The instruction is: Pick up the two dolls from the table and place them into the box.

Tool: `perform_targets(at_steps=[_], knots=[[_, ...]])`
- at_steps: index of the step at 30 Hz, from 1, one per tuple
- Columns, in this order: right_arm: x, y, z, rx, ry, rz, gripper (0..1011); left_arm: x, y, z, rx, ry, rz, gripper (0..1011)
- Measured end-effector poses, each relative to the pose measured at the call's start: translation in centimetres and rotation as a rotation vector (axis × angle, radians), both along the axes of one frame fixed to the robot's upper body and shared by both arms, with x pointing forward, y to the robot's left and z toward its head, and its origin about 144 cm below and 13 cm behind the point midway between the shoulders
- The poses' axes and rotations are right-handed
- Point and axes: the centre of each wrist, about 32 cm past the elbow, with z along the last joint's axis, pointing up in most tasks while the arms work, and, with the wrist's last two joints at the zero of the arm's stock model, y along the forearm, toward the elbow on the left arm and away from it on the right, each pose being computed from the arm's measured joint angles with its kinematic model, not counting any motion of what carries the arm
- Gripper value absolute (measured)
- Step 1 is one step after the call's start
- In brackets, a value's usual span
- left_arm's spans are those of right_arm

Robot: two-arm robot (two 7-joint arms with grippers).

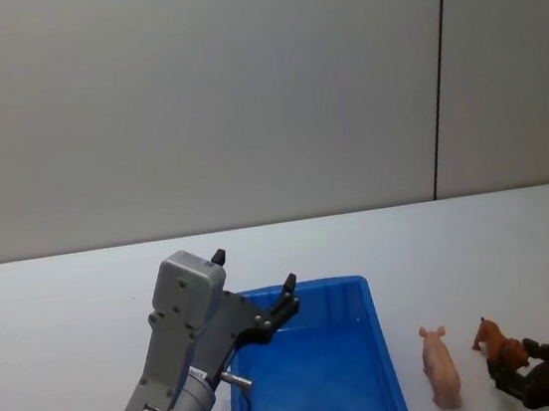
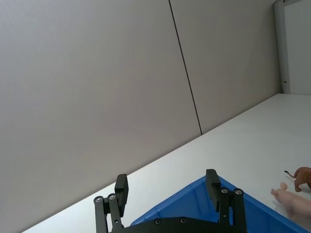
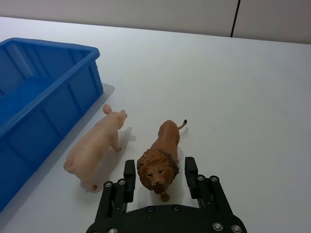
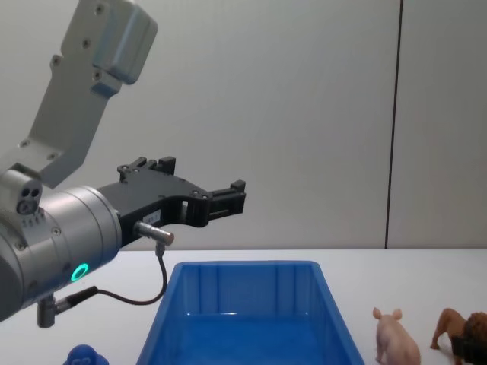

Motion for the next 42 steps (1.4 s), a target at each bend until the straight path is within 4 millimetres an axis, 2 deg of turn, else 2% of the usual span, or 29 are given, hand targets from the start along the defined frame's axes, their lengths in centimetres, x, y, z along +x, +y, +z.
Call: perform_targets(at_steps=[6, 8, 19, 33, 42], knots=[[0.3, 0.1, -0.1, 0.007, 0.003, 0.003, 461, 0.0, 0.0, 0.0, 0.0, 0.0, 0.0, 1002], [0.3, 0.2, 0.0, 0.009, -0.001, 0.003, 436, 0.0, 0.0, 0.0, 0.0, 0.0, 0.0, 1002], [0.6, 0.5, 1.0, -0.005, -0.087, 0.0, 436, 0.0, 0.0, 0.0, 0.0, 0.0, 0.0, 1002], [1.4, 2.2, 4.6, -0.012, -0.234, 0.111, 436, 0.0, 0.0, 0.0, 0.0, 0.0, 0.0, 1002], [2.2, 3.8, 6.3, 0.017, -0.253, 0.219, 436, 0.0, 0.0, 0.0, 0.0, 0.0, 0.0, 1002]])
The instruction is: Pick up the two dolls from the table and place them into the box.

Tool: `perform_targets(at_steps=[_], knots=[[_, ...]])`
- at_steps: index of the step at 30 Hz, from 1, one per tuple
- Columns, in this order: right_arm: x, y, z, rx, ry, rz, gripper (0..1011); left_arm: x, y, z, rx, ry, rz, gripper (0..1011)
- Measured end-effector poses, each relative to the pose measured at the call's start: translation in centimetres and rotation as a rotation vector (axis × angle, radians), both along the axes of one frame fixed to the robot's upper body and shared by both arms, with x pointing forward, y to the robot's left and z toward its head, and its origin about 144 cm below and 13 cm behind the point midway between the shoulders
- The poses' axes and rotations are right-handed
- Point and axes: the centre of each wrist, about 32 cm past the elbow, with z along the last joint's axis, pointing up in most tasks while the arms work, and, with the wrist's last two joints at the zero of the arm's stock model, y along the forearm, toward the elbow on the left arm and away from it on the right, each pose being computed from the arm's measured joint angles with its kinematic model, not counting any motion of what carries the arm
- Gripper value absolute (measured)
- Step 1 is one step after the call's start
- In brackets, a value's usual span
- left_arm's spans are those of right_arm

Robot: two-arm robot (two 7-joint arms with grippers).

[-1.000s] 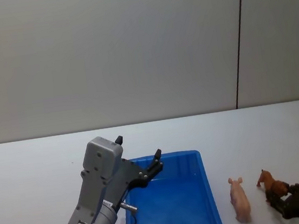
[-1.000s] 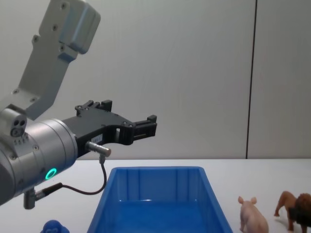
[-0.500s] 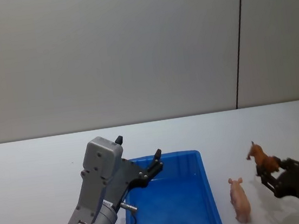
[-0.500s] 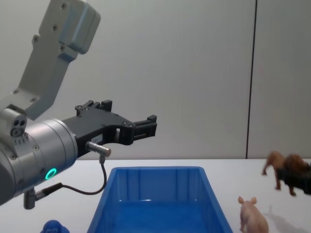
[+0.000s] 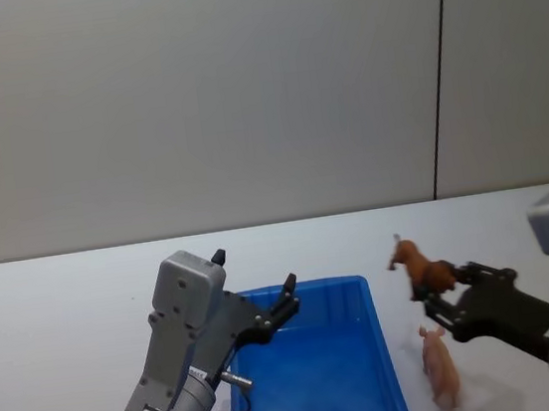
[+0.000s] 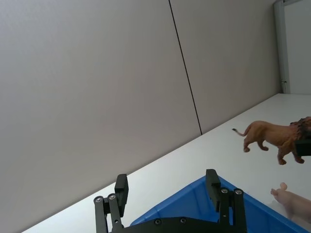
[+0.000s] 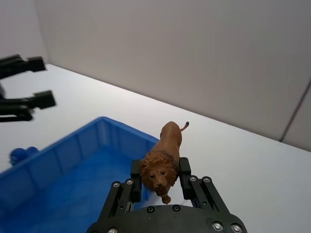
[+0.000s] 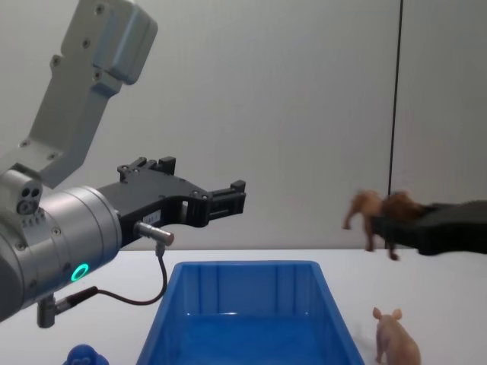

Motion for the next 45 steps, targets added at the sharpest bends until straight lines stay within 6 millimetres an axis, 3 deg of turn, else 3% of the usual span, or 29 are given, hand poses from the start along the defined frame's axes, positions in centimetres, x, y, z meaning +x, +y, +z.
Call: perform_targets(at_steps=[14, 24, 32, 45], knots=[[1.4, 3.6, 1.2, 0.042, 0.086, 0.173, 446, 0.0, 0.0, 0.0, 0.0, 0.0, 0.0, 1002], [2.2, 5.0, 0.7, 0.058, 0.162, 0.221, 793, 0.0, 0.0, 0.0, 0.0, 0.0, 0.0, 1002], [2.2, 4.6, 0.5, 0.071, 0.173, 0.197, 997, 0.0, 0.0, 0.0, 0.0, 0.0, 0.0, 1002], [0.6, 1.6, -0.2, 0.081, 0.113, 0.065, 1001, 0.0, 0.0, 0.0, 0.0, 0.0, 0.0, 1002]])
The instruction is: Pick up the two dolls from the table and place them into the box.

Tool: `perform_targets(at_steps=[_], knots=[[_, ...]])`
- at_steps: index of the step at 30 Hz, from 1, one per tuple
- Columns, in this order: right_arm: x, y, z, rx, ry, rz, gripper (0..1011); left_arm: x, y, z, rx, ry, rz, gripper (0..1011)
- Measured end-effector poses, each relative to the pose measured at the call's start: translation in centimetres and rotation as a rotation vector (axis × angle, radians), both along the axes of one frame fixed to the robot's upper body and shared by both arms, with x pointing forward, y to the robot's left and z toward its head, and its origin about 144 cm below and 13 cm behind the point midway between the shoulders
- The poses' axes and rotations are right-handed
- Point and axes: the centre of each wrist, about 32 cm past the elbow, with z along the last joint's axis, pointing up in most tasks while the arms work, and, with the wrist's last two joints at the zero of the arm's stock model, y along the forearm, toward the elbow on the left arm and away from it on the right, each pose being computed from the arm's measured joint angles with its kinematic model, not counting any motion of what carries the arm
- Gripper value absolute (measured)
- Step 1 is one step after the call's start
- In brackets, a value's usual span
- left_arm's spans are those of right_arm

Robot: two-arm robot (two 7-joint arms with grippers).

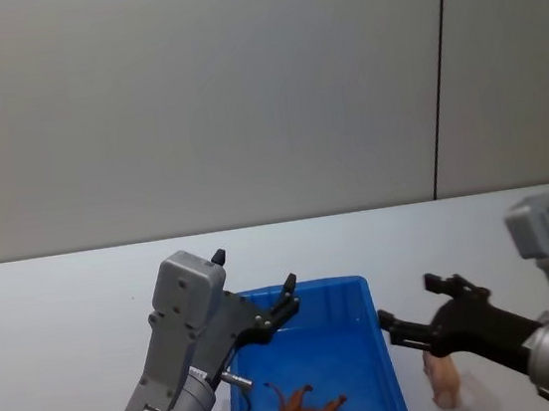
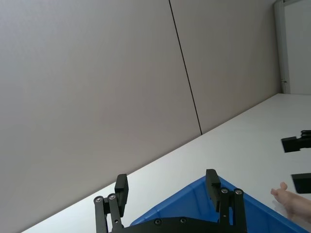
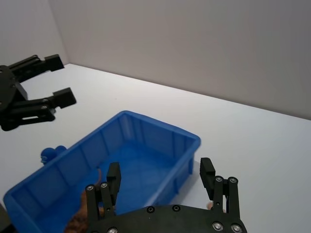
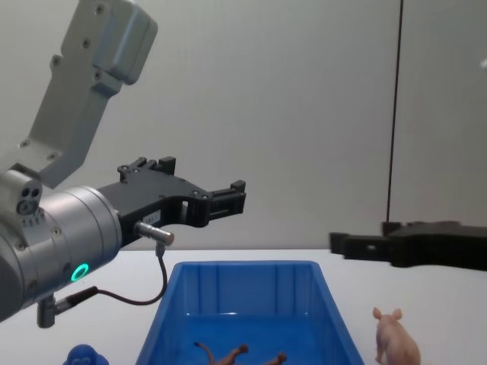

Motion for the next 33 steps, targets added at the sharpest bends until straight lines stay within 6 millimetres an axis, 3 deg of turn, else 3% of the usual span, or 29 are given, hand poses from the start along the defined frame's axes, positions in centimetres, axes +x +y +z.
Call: perform_targets(at_steps=[16, 33], knots=[[-2.4, -2.3, -1.8, -0.02, 0.023, -0.096, 1001, 0.0, 0.0, 0.0, 0.0, 0.0, 0.0, 1002], [-2.5, -1.8, -4.3, -0.043, 0.123, -0.137, 1001, 0.0, 0.0, 0.0, 0.0, 0.0, 0.0, 1002]])
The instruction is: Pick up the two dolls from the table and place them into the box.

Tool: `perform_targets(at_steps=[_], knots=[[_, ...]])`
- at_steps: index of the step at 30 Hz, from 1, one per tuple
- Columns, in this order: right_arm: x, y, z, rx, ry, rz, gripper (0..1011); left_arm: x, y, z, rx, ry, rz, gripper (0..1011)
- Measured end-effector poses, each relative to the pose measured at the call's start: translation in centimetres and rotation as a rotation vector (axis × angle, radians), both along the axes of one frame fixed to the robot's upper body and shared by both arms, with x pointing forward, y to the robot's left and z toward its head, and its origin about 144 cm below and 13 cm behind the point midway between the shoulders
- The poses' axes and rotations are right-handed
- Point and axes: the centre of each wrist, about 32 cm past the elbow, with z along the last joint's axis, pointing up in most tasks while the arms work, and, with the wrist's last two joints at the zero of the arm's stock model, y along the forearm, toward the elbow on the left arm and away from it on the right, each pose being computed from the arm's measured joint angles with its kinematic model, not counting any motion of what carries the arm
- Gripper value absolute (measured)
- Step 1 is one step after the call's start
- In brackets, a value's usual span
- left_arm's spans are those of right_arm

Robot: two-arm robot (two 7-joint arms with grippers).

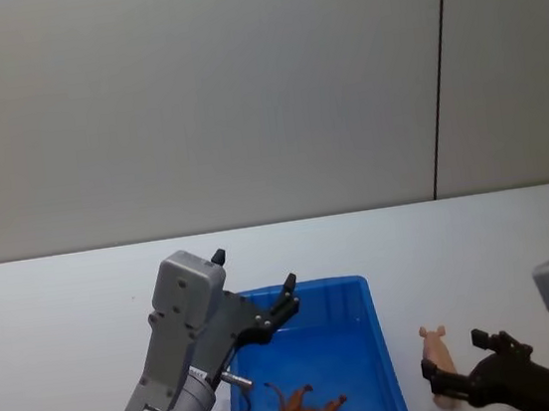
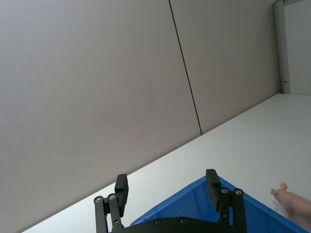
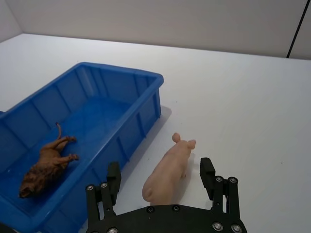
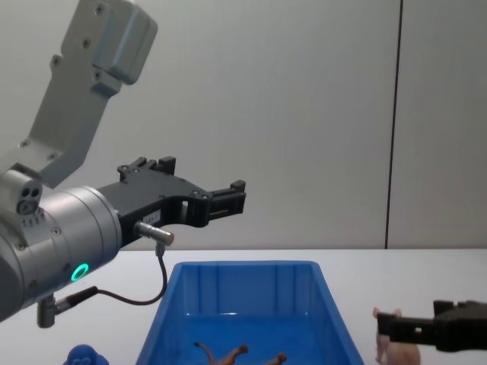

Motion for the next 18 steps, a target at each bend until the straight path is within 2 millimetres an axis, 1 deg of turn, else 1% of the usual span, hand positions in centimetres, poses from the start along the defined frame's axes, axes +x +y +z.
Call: perform_targets(at_steps=[15, 16, 17, 18], knots=[[1.0, 1.3, -1.6, -0.023, 0.063, -0.021, 1001, 0.0, 0.0, 0.0, 0.0, 0.0, 0.0, 1002], [1.1, 1.4, -1.6, -0.024, 0.066, -0.022, 986, 0.0, 0.0, 0.0, 0.0, 0.0, 0.0, 1002], [1.1, 1.4, -1.7, -0.025, 0.068, -0.022, 949, 0.0, 0.0, 0.0, 0.0, 0.0, 0.0, 1002], [1.2, 1.5, -1.8, -0.027, 0.073, -0.023, 949, 0.0, 0.0, 0.0, 0.0, 0.0, 0.0, 1002]])
